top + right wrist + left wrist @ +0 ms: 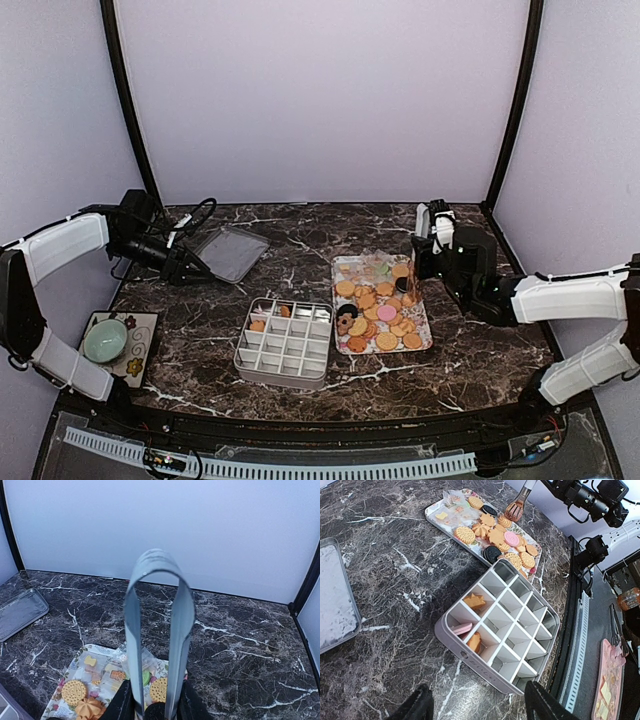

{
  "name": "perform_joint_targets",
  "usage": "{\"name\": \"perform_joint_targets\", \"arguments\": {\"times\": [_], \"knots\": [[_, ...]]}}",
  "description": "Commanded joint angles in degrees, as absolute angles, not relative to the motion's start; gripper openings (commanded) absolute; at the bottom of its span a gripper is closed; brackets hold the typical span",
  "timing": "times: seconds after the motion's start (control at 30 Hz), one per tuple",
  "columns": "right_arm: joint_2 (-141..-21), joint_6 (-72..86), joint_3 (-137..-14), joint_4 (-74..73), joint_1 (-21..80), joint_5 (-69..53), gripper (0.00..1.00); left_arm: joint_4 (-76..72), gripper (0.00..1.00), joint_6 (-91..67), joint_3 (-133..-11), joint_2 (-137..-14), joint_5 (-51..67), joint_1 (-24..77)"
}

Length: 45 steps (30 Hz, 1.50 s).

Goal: Pack the cookies
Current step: Pick up the fake cookies from the plate.

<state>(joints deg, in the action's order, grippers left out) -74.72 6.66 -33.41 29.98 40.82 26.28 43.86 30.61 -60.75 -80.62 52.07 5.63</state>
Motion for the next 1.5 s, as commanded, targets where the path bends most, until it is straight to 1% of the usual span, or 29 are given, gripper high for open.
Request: {"name": "perform_joint_targets", "arguments": {"times": [0.0,0.13,0.17,0.23,0.27,0.33,0.67,1.03,1.27,1.4,1.47], "knots": [[-74.23,8.6,-32.9,33.4,40.61,24.92,0.26,45.7,0.64,30.59,-61.97,-80.25,53.42,5.3],[-74.81,9.01,-32.9,33.6,40.61,24.92,0.26,45.79,0.64,30.76,-61.89,-80.17,53.37,5.3],[-75.06,9.11,-32.94,33.5,40.61,24.99,0.28,45.79,0.64,30.76,-61.88,-80.16,53.39,5.29],[-75.78,9.21,-32.84,33.4,40.61,25.19,0.4,45.79,0.64,30.76,-61.96,-80.23,53.41,5.32],[-75.95,9.35,-32.79,33.39,40.61,25.31,0.42,45.79,0.64,30.76,-61.96,-80.24,53.49,5.32],[-76.41,9.69,-32.19,33.87,40.61,25.27,0.44,45.86,0.64,30.78,-61.97,-80.18,53.52,5.32],[-76.9,8.75,-31.02,34.76,40.61,26.29,0.42,46.06,0.64,30.7,-62.25,-80.2,53.39,5.32],[-71.32,8.34,-28.59,30.85,40.69,26.65,0.36,46.05,0.63,30.44,-62.48,-80.48,53.67,5.32],[-71.41,8.63,-28.48,30.01,40.74,25.84,0.41,46.0,0.63,30.24,-62.37,-80.51,53.93,5.33],[-73.01,8.15,-29.95,28.93,40.93,25.05,0.41,46.14,0.63,30.15,-62.8,-80.43,53.98,5.27],[-73.44,8.0,-30.38,28.59,41.03,24.93,0.4,46.22,0.63,30.23,-62.75,-80.33,53.9,5.29]]}}
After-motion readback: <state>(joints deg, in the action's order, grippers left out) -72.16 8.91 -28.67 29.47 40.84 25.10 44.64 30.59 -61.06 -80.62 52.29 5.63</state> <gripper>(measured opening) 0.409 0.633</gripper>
